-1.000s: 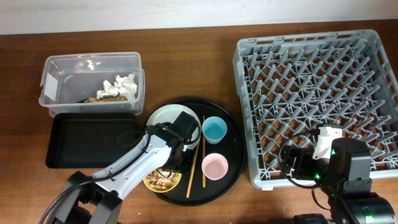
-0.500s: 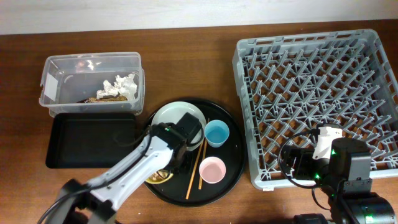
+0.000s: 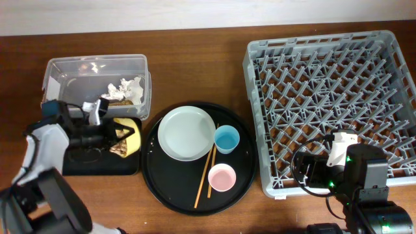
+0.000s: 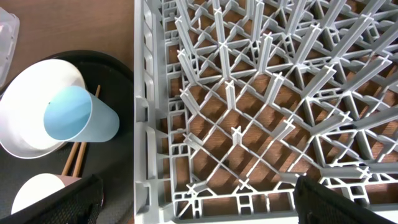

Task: Sort waste into correct bins and load items into the dishwasher rack
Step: 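Tip the yellow bowl over the black tray to dump food scraps, then place the empty yellow bowl onto the white plate with the left gripper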

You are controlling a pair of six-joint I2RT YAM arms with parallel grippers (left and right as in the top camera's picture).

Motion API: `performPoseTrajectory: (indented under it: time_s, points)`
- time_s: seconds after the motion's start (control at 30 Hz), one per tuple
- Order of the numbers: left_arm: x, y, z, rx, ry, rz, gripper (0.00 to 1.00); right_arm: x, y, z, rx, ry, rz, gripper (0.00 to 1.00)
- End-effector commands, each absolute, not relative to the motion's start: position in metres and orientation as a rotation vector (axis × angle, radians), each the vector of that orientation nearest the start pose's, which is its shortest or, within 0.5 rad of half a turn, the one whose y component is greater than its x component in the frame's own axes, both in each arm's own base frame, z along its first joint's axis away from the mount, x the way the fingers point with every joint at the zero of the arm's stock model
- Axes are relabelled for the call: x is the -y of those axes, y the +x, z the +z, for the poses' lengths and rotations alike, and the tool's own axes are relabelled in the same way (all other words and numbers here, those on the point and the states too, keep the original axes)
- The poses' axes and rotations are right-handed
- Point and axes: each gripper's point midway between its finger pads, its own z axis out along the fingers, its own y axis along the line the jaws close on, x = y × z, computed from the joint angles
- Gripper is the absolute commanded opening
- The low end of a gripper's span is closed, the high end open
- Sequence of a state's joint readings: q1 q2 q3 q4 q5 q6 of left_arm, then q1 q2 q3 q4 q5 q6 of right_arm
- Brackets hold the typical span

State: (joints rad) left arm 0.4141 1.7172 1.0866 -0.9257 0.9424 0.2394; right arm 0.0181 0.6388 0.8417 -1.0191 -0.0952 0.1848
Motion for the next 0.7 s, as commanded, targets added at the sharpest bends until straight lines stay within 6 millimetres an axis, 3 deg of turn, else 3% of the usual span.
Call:
performPoseTrajectory:
  time_s: [0.0,0.17,0.27,0.4,0.5,0.53,0.6,0.67]
  points:
    - [0.001,0.340,0.127,-2.218,-0.332,-1.602,0.00,-0.019,0.204,0.208,-2.365,0.167,0.214,0.99]
    - [-0.046,0.344,0.169,-1.857,-0.576,-1.807,0.00,-0.019,0.204,0.208,-2.365,0.167,0.214,0.99]
    - [-0.060,0.341,0.171,-1.810,-0.808,-1.915,0.00,-0.019,0.204,0.208,-2.365,0.167,0.214,0.99]
    - [-0.069,0.337,0.172,-1.779,-0.904,-1.937,0.00,-0.019,0.204,0.208,-2.365,0.167,0.214,0.99]
    - [-0.068,0.336,0.172,-1.778,-0.918,-1.946,0.00,-0.019,0.204,0.208,-2.365,0.167,0.214,0.98]
    - [-0.068,0.336,0.172,-1.783,-0.870,-1.918,0.00,-0.019,0.205,0.208,-2.365,0.167,0.213,0.99]
    - [-0.071,0.339,0.170,-1.805,-0.543,-1.705,0.00,-0.019,0.205,0.208,-2.365,0.167,0.213,0.99]
    - [-0.070,0.336,0.150,-1.932,-0.540,-1.616,0.00,-0.019,0.205,0.208,-2.365,0.167,0.214,0.99]
